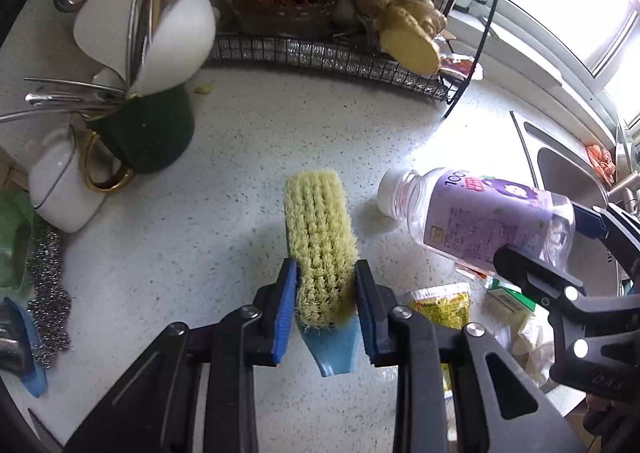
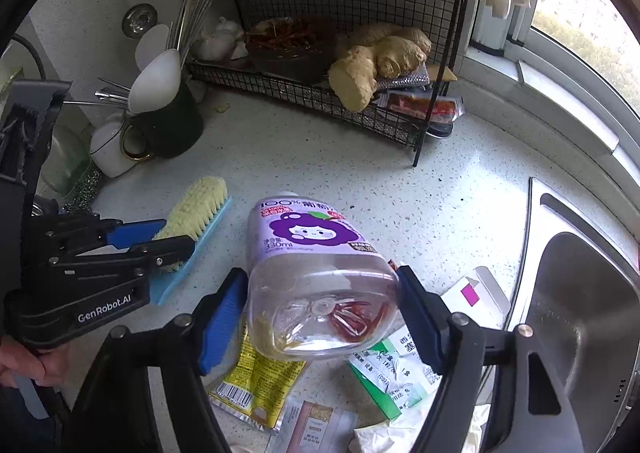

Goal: Collect trash
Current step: 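Grasp the yellow scrub brush with the left tool while the right tool holds the bottle, then lower the scrub brush and juice bottle down to the red bin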

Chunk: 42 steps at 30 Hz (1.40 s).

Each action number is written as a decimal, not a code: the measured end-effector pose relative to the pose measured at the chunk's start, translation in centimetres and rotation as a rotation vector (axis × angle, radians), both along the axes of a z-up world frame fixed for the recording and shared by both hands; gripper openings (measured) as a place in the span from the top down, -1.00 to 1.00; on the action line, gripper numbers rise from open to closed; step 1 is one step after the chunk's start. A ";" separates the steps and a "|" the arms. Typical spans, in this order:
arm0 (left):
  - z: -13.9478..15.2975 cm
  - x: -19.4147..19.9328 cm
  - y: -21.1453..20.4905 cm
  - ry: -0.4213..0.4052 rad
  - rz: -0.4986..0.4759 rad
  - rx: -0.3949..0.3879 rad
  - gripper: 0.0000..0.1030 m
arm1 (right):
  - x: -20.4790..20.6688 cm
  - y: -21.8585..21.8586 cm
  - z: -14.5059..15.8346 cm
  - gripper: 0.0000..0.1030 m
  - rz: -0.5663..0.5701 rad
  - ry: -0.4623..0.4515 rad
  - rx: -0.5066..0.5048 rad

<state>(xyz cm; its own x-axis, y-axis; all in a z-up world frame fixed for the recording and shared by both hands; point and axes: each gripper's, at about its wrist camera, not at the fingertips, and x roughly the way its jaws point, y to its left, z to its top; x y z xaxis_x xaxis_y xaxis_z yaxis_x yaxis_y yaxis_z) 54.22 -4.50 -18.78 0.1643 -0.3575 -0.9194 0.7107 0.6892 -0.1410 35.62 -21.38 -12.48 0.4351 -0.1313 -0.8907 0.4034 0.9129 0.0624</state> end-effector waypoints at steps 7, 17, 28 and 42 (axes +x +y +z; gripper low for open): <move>2.5 -2.5 0.9 -0.034 0.006 -0.006 0.50 | -1.1 1.2 1.9 -0.37 0.030 -0.062 -0.019; 5.5 -6.5 3.2 -0.090 0.033 -0.002 0.51 | -4.5 3.0 4.1 -0.35 0.090 -0.170 -0.028; 9.6 -16.3 6.4 -0.176 0.121 -0.006 0.51 | -11.6 5.3 7.5 -0.35 0.181 -0.236 -0.034; 11.8 -34.2 9.1 -0.211 0.245 -0.009 0.52 | -26.5 7.8 9.8 -0.35 0.333 -0.304 -0.019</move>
